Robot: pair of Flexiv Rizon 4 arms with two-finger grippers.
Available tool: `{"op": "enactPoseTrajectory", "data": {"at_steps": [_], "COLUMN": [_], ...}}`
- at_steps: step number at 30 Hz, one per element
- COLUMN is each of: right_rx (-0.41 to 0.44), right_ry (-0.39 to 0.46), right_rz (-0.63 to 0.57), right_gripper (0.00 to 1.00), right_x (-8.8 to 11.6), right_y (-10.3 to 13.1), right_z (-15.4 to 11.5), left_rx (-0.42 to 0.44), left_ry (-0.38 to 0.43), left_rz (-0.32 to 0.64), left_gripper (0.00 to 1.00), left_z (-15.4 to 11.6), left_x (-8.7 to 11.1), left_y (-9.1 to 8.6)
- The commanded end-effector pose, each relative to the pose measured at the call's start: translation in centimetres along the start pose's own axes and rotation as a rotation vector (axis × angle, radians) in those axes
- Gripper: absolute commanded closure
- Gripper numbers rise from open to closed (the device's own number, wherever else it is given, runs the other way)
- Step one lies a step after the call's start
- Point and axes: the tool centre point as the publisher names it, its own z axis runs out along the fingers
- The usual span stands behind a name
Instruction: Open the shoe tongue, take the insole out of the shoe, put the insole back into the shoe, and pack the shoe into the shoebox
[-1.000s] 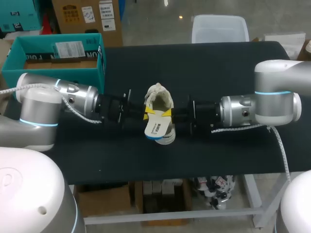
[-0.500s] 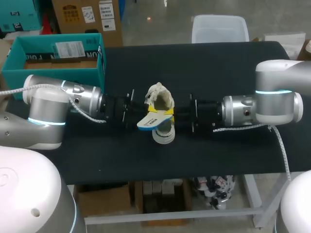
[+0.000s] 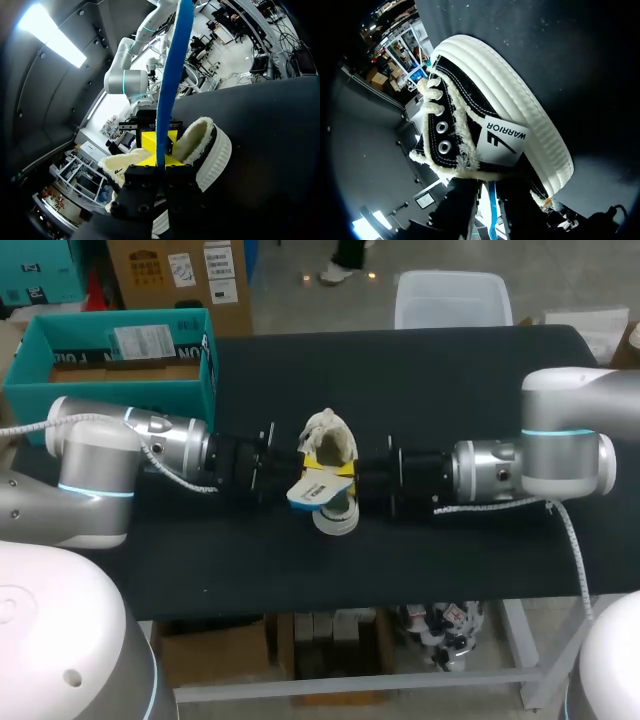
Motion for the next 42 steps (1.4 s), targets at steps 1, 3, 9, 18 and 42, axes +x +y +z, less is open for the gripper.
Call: {"op": "enactPoseTrajectory", "data": {"at_steps": [1, 3, 9, 18, 42], "right_rx": [-0.028, -0.049, -0.078, -0.05, -0.078], "right_ry": [0.001, 0.001, 0.009, 0.019, 0.145], "right_rz": [-0.013, -0.022, -0.043, -0.043, -0.055], "right_gripper": [0.24, 0.24, 0.41, 1.0, 1.0], "right_x": [0.1, 0.2, 0.1, -0.3, -1.1], "right_y": [-1.4, -2.0, -3.7, -3.3, -3.3], "right_z": [-0.4, -0.7, -1.5, -1.0, -1.2], "left_rx": [0.007, 0.01, 0.009, 0.003, 0.048], "left_ry": [0.002, 0.003, 0.005, 0.016, 0.076], "left_rz": [0.001, 0.001, 0.002, -0.005, 0.067], "left_gripper": [1.0, 1.0, 1.0, 1.0, 1.0], "left_z": [0.1, 0.0, -0.1, 0.3, 0.2], "left_x": [-0.1, -0.1, -0.2, -0.1, -1.2], "left_y": [0.4, 0.4, 0.4, 0.6, -1.6]}}
